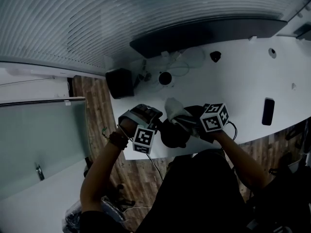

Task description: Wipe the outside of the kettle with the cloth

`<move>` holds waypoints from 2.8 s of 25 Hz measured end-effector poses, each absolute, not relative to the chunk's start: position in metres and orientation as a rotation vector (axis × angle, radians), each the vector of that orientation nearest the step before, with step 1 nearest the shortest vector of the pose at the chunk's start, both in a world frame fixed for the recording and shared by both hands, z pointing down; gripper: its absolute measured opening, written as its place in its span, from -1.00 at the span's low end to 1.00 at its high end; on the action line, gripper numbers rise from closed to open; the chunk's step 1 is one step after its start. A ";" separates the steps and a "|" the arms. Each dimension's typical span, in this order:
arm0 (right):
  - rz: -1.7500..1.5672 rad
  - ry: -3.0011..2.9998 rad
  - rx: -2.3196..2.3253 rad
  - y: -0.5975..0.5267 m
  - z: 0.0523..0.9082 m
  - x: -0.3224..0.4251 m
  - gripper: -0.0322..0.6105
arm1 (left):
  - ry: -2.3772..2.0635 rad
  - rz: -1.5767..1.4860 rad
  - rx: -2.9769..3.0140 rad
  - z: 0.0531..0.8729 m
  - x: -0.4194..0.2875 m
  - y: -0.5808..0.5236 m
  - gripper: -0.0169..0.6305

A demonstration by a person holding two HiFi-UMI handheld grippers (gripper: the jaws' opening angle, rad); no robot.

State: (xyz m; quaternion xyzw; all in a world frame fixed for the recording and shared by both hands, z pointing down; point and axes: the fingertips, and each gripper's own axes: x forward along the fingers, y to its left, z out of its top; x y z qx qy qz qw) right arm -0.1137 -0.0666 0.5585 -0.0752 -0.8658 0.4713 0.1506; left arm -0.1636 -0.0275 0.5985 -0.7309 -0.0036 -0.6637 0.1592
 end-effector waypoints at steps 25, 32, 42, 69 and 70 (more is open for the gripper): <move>1.363 -2.521 -0.403 -0.083 0.536 -0.103 -0.54 | -0.232 -1.861 -2.020 0.602 -0.150 -0.041 -0.54; 1.111 -2.351 -0.571 -0.063 0.565 -0.136 -0.54 | -0.275 -1.877 -2.006 0.603 -0.147 -0.044 -0.55; 1.465 -2.183 -0.490 -0.079 0.631 -0.144 -0.55 | -0.291 -1.885 -1.977 0.605 -0.146 -0.045 -0.55; 1.196 -2.361 -0.389 -0.005 0.556 -0.056 -0.55 | 0.543 -2.227 -2.271 0.607 -0.189 0.043 -0.55; 1.209 -2.365 -0.385 -0.006 0.555 -0.060 -0.55 | 0.550 -2.248 -2.271 0.607 -0.190 0.048 -0.55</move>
